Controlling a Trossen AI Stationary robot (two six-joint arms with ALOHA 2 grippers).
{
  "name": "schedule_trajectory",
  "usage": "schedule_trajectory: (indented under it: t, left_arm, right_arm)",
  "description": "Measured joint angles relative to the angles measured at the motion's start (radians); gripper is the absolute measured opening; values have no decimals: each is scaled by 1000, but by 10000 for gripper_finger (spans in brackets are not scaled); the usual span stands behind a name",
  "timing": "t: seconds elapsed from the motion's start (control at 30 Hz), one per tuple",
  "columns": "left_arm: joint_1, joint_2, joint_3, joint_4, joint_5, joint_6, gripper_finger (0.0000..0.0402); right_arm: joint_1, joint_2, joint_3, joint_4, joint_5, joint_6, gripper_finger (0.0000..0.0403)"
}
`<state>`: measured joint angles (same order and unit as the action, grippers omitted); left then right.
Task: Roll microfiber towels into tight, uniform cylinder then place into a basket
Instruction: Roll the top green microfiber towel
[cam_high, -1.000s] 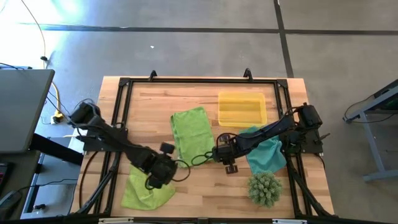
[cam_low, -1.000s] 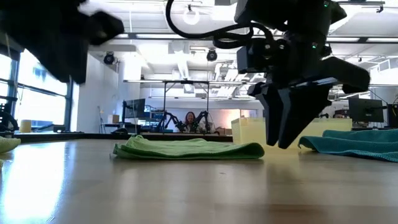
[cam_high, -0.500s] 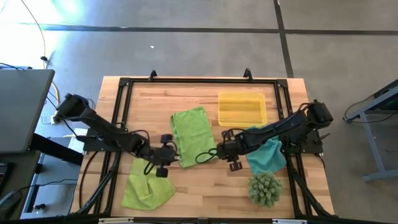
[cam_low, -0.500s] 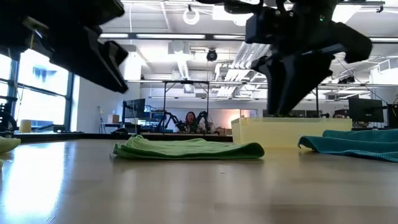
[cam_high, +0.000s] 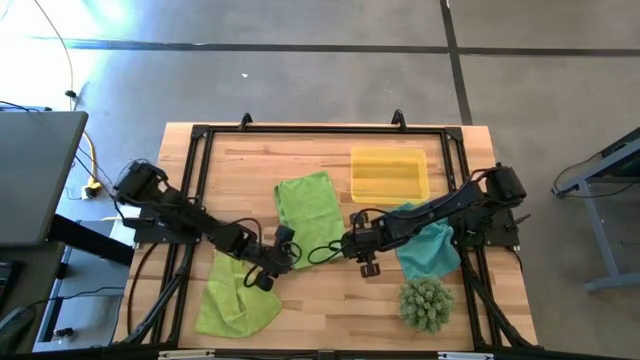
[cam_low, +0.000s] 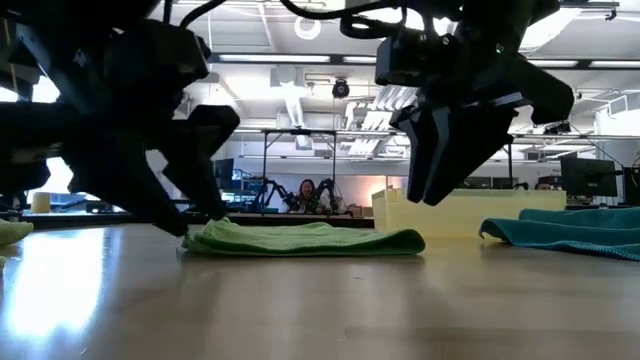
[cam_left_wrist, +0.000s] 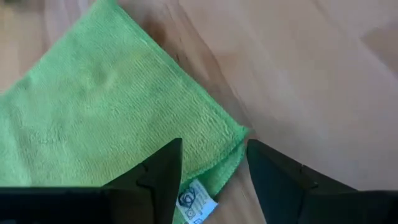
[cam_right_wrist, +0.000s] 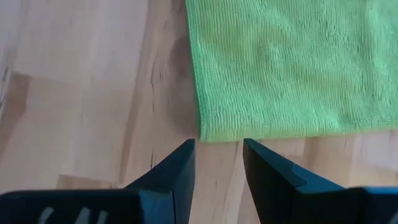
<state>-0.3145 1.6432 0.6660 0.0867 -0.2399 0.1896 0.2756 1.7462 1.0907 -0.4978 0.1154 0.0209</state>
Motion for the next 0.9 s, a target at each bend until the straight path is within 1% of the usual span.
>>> schedule_trajectory:
  t: [0.07,0.23,0.37,0.5,0.67,0.77,0.9]
  left_arm:
    - [0,23,21,-10,-3,26,172]
    - [2,94,68,-11,24,31,173]
    - [2,129,90,-13,6,25,173]
    - [7,131,118,-74,-14,-70,173]
    - [8,122,150,-188,-6,-192,173]
    - [10,122,151,-202,25,-237,172]
    - [8,122,151,-207,33,-274,167]
  right_arm:
    - [0,3,1,14,-13,-1,128]
    - [0,12,-1,16,-49,-2,129]
    - [2,23,-1,24,-68,-29,140]
    - [6,31,0,47,-73,-103,155]
    - [6,31,0,79,-81,-252,161]
    - [2,34,0,103,-83,-334,161]
    - [-11,43,0,92,-94,-418,161]
